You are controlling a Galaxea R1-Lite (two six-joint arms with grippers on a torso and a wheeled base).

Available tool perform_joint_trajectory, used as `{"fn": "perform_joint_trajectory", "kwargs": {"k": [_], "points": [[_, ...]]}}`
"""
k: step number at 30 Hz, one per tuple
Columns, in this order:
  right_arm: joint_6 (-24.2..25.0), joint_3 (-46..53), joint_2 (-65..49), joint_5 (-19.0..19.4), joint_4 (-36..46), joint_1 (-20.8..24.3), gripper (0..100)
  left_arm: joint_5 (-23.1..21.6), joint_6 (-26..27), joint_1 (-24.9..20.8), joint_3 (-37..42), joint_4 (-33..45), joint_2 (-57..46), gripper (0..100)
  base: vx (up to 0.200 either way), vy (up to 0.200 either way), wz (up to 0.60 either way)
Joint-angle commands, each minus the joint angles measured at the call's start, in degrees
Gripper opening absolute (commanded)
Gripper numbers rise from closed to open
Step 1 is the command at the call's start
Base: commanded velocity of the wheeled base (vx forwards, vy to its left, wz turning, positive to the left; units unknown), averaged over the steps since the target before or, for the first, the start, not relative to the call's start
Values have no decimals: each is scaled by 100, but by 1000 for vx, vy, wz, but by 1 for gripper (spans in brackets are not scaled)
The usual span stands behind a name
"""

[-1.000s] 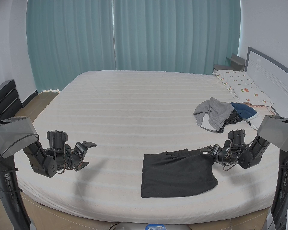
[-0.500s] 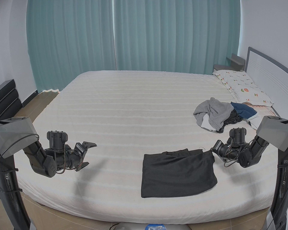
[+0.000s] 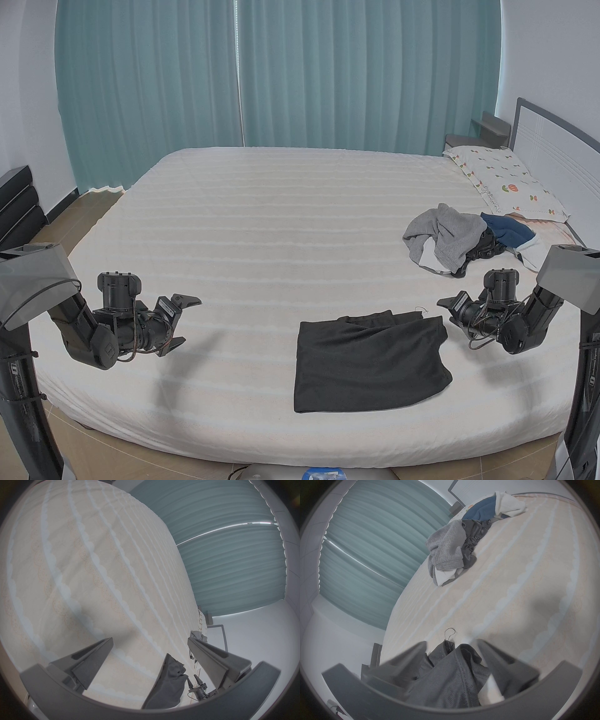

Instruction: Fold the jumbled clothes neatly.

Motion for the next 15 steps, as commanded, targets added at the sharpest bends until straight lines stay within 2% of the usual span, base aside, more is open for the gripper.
{"fn": "perform_joint_trajectory", "kwargs": {"k": [1,7,8,15], "points": [[169,115,-73,39,-11,-41,100,-1,-13,-1,-1,7,-22,100,0,0,0],[643,379,-152,478,-82,-85,100,-19,-162,8,-89,50,-66,100,0,0,0],[767,467,-125,610,-257,-85,100,-27,-373,-10,-89,7,-110,100,0,0,0],[1004,836,77,628,-1207,-77,100,-71,-531,-238,-10,59,-145,100,0,0,0]]}}
